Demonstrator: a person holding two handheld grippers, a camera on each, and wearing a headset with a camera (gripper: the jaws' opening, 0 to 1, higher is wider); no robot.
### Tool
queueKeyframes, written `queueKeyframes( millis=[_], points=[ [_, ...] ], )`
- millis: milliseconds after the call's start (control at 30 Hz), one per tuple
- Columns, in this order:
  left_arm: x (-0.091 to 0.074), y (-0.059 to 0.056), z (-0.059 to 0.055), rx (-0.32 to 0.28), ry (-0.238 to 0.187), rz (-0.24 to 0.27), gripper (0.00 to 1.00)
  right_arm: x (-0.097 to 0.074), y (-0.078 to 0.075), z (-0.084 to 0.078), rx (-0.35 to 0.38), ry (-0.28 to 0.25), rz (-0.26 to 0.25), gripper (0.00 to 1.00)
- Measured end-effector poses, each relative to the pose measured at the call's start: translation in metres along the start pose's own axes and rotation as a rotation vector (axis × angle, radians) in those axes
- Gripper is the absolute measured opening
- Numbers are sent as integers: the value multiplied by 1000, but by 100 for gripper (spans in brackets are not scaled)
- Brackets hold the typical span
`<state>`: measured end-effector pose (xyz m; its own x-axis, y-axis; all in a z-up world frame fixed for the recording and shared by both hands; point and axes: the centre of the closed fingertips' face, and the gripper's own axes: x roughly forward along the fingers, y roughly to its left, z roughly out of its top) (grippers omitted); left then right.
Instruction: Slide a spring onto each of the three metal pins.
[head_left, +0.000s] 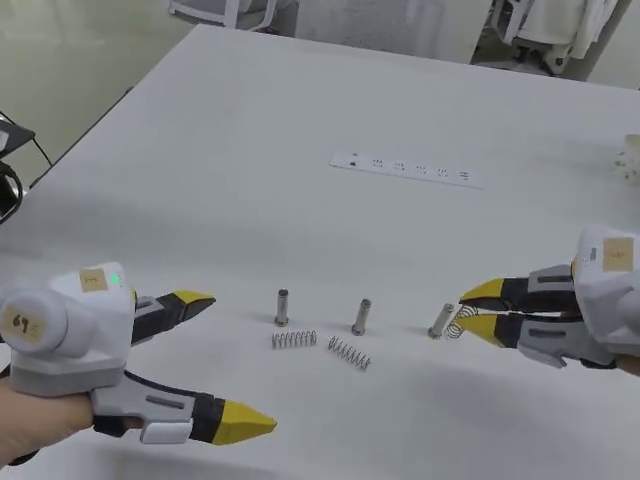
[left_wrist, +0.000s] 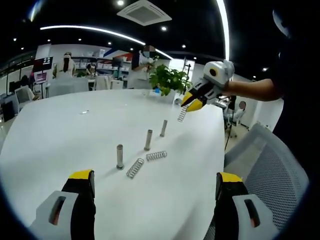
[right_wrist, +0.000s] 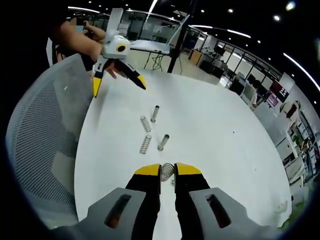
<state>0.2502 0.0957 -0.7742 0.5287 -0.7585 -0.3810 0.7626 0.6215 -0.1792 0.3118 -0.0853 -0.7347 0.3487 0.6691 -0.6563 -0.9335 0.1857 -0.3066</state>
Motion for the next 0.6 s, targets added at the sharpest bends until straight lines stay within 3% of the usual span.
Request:
queueKeyframes(
  millis=[233, 600],
  points=[
    [-1, 1, -2, -3, 3, 4, 98, 1, -12, -3, 15, 29, 4, 7],
    [-3, 2, -5, -12, 11, 8, 98, 8, -24, 1, 43, 33, 4, 7]
  ],
)
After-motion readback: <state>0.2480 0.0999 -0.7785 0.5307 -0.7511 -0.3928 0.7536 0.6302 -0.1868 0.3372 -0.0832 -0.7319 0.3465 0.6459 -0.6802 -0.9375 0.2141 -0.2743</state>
